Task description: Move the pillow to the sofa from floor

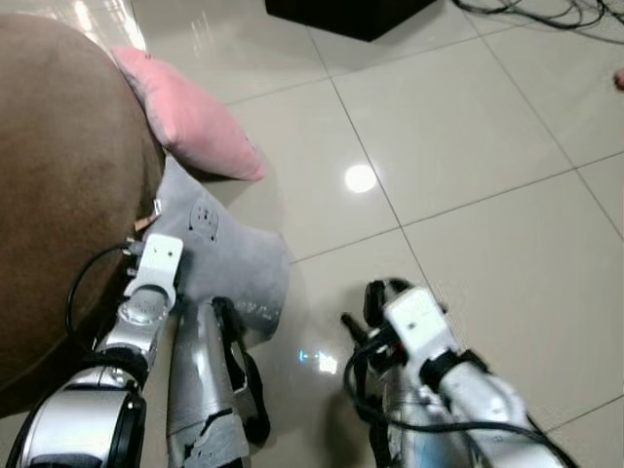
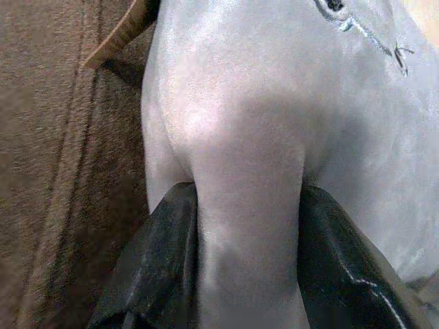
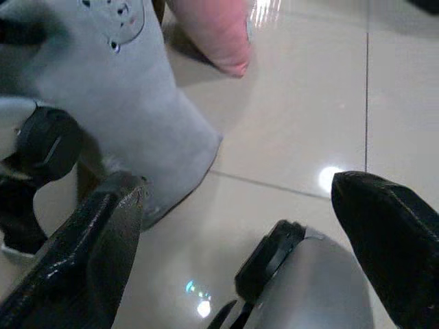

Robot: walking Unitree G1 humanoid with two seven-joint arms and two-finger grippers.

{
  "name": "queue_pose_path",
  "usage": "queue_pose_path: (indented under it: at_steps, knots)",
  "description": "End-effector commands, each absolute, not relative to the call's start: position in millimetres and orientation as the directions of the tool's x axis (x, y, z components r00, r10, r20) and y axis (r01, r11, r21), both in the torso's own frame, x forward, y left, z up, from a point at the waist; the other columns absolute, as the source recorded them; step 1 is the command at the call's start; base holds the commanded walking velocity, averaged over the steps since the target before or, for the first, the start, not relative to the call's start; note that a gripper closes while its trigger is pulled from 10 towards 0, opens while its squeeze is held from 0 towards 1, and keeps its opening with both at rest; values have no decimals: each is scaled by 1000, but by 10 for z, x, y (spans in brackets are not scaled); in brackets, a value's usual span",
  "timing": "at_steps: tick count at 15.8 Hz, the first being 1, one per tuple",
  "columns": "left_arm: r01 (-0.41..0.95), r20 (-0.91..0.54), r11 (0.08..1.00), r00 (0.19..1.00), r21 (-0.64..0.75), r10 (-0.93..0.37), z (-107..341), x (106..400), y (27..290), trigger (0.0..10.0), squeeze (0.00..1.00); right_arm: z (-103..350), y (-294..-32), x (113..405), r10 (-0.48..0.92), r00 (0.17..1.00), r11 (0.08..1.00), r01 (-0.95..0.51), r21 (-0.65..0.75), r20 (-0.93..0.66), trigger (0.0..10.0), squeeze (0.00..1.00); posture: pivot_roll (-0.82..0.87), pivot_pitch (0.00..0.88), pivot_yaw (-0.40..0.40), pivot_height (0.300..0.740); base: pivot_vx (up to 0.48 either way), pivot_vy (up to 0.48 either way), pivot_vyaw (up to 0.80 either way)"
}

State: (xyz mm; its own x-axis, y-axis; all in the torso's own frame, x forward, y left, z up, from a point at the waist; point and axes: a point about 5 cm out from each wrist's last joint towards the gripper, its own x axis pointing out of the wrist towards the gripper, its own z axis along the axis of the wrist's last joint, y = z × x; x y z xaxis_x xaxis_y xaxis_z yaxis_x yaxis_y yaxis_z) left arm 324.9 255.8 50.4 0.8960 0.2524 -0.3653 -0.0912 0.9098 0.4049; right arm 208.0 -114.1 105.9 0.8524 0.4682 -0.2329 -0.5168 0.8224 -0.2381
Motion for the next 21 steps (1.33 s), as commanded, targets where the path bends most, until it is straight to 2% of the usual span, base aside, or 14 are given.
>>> queue_pose_path:
  at_steps: [1, 5, 6, 7, 12, 21]
  knots:
    - [-98, -389, 917, 884, 388, 259, 431, 3169, 2618, 10000, 0, 1044, -1188, 2008, 476, 846, 823, -525, -217, -240, 10000, 0, -137, 381, 13, 462, 0, 0, 0]
    - [-71, -400, 919, 885, 389, 237, 431, 3174, 2611, 10000, 0, 1085, -1243, 1964, 498, 836, 811, -543, -218, -228, 10000, 0, -137, 382, 17, 422, 0, 0, 0]
    - [-68, -403, 914, 883, 399, 242, 427, 3170, 2616, 2941, 0, 1101, -1243, 1966, 499, 839, 812, -540, -222, -216, 10000, 0, -136, 383, 19, 417, 0, 0, 0]
    - [-70, -404, 914, 882, 399, 244, 424, 3167, 2620, 0, 0, 1109, -1235, 1968, 500, 840, 812, -540, -223, -211, 10000, 0, -134, 383, 20, 417, 0, 0, 0]
    - [-90, -368, 923, 899, 375, 238, 486, 3201, 2632, 0, 0, 1118, -1213, 1975, 508, 838, 809, -543, -224, -197, 10000, 0, -122, 379, 23, 417, 0, 0, 0]
    - [-41, -165, 979, 983, 198, 75, 784, 3346, 2526, 0, 0, 1059, -1178, 2076, 500, 850, 824, -526, -213, -163, 10000, 0, -70, 306, 39, 417, 0, 0, 0]
